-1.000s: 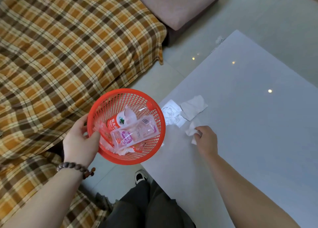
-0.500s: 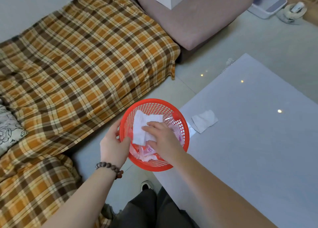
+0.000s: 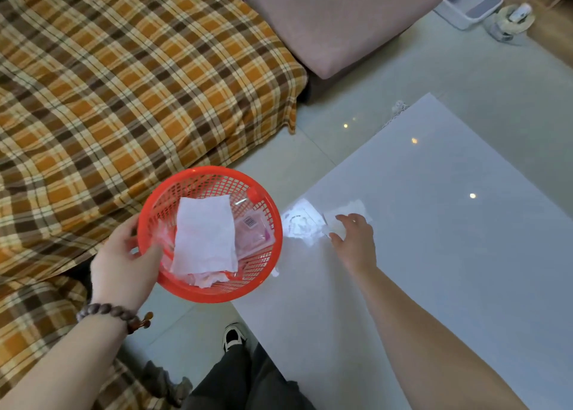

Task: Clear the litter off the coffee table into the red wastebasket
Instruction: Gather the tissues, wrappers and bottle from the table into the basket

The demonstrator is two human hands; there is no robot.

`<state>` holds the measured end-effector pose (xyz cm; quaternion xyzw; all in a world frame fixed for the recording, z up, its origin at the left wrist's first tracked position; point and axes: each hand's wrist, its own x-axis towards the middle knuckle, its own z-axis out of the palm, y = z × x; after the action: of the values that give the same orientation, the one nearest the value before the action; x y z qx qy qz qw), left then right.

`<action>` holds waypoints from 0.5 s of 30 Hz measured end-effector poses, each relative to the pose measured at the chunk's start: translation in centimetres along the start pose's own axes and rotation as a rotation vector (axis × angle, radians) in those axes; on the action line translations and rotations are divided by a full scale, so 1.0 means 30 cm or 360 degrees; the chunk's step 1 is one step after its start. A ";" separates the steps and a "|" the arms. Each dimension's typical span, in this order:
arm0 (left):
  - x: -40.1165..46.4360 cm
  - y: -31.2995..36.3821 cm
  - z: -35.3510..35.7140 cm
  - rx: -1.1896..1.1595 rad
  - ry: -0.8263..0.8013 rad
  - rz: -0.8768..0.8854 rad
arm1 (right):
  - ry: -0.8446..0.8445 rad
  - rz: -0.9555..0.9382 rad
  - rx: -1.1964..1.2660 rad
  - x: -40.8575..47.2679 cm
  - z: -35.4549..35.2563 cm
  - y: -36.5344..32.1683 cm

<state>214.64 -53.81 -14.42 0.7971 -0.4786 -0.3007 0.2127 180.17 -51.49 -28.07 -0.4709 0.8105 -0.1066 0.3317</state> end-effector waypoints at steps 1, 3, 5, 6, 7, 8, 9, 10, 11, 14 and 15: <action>0.009 -0.012 0.003 -0.0006 0.0012 -0.0004 | -0.0018 0.0012 -0.0067 0.030 0.023 0.019; 0.022 -0.034 0.006 0.0004 0.0031 -0.0013 | -0.0071 0.0016 -0.0187 0.079 0.064 0.046; 0.034 -0.061 0.006 0.0026 0.0008 -0.0011 | -0.0108 0.0055 -0.0296 0.110 0.101 0.061; 0.039 -0.074 0.005 0.0043 -0.0020 -0.0006 | -0.0084 0.0067 -0.0331 0.118 0.119 0.066; 0.044 -0.086 0.003 0.0043 -0.0049 -0.0017 | -0.0035 0.0059 -0.0349 0.121 0.135 0.070; 0.049 -0.095 -0.001 0.0020 -0.0063 -0.0041 | 0.0014 0.0041 -0.0354 0.121 0.147 0.072; 0.051 -0.099 -0.005 -0.0002 -0.0064 -0.0064 | 0.0046 0.0029 -0.0342 0.120 0.155 0.071; 0.050 -0.098 -0.010 -0.0006 -0.0059 -0.0078 | 0.0054 0.0030 -0.0314 0.117 0.158 0.067; 0.044 -0.089 -0.014 0.0010 -0.0048 -0.0081 | 0.0045 0.0039 -0.0270 0.115 0.155 0.058; 0.020 -0.053 -0.036 0.0032 0.0026 -0.0054 | 0.0067 0.0036 -0.0024 0.085 0.115 -0.012; 0.014 -0.042 -0.047 0.0002 0.0039 -0.0055 | 0.0112 0.0010 0.0091 0.063 0.094 -0.053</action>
<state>216.55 -53.53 -14.31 0.8089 -0.4624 -0.2942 0.2129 182.43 -53.53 -30.25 -0.4547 0.8197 -0.1452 0.3168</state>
